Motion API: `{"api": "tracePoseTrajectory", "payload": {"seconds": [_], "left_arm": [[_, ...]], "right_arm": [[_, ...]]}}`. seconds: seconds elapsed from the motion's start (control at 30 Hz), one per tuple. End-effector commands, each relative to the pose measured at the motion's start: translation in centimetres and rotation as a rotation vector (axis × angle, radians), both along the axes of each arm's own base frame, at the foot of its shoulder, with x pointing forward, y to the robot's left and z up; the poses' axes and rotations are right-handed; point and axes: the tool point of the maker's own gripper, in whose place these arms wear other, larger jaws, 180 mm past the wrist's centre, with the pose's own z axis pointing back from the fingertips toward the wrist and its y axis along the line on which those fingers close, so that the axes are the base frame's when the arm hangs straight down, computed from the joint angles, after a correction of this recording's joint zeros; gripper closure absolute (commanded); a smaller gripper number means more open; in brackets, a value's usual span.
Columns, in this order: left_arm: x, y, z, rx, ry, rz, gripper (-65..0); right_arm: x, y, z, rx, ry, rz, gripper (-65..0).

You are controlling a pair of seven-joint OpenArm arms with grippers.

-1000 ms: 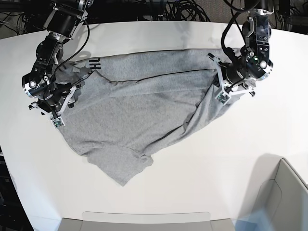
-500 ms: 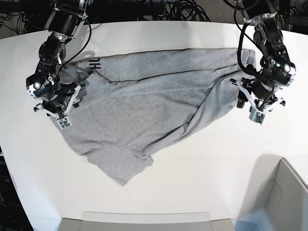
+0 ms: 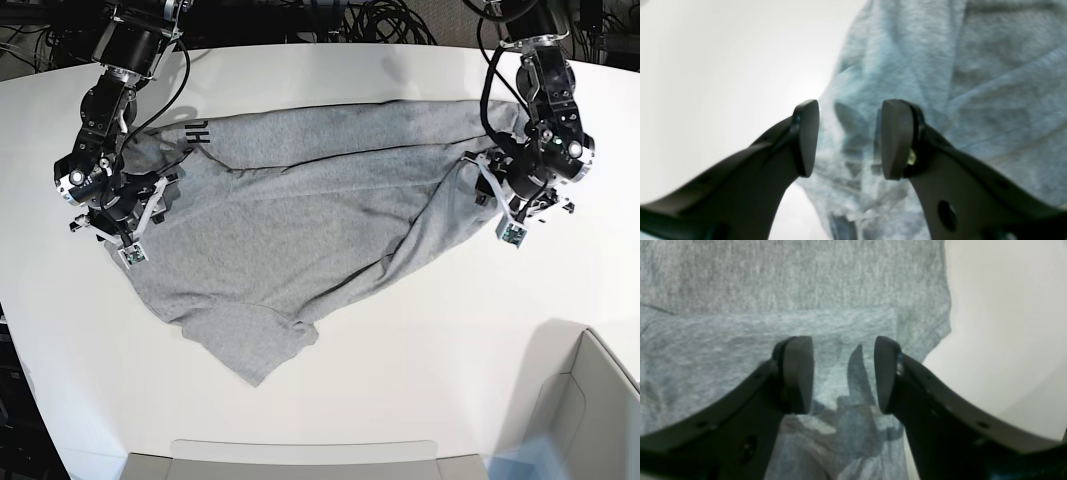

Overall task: Fold the T-shirt properly
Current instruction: 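Pull the side fabric with the left gripper to straighten the shirt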

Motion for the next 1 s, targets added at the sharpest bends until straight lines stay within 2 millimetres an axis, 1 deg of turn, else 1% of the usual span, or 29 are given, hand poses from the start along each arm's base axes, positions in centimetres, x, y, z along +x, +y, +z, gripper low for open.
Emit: {"api": "tracePoseTrajectory", "payload": {"seconds": [0.0,0.07,0.13,0.23,0.3,0.37,0.43,0.53,0.6,0.63,0.8,0.9,0.97], "left_arm": [[0.9,0.0,1.2,0.007,-0.043,-0.010,-30.3],[0.9,-0.6,0.8,0.009,-0.032,-0.034,-30.3],[0.7,-1.1,0.0,0.001,-0.008,-0.046,-30.3],[0.4,-1.1,-1.4,-0.016,0.030,-0.040,-30.3],[1.3,-1.0,-1.4,-0.033,0.016,-0.034,-30.2],[1.3,-0.9,-2.0,-0.044,0.028,-0.027,-28.7],[1.3,-0.7,-2.2,-0.043,0.036,-0.022,-22.8],[1.2,-0.6,-2.2,-0.041,0.042,-0.020,-9.8],[1.3,-0.6,-2.2,-0.041,0.041,-0.020,-2.4],[1.4,-0.7,-2.1,-0.041,0.038,-0.023,0.0],[2.8,-0.4,-0.9,-0.029,0.017,-0.015,0.0],[4.6,1.1,1.2,0.014,-0.018,-0.008,0.0],[5.9,1.3,2.5,0.024,-0.050,-0.011,0.0]], "right_arm": [[1.1,0.0,1.4,-0.007,-0.049,0.020,-29.2],[1.1,0.0,1.4,-0.007,-0.049,0.020,-29.2],[1.1,0.0,1.4,-0.007,-0.049,0.020,-29.2],[1.1,0.0,1.4,-0.007,-0.049,0.020,-29.2],[1.1,0.0,1.4,-0.007,-0.049,0.020,-29.2],[1.1,0.0,1.4,-0.007,-0.049,0.020,-29.2],[1.1,0.0,1.4,-0.007,-0.049,0.020,-29.2],[1.1,0.0,1.4,-0.007,-0.049,0.020,-29.2],[1.1,0.0,1.4,-0.007,-0.049,0.020,-29.2],[1.1,0.0,1.4,-0.007,-0.049,0.020,-29.2],[1.1,0.0,1.4,-0.007,-0.049,0.020,-29.2],[1.1,0.0,1.4,-0.007,-0.049,0.020,-29.2],[1.1,0.0,1.4,-0.007,-0.049,0.020,-29.2]]}}
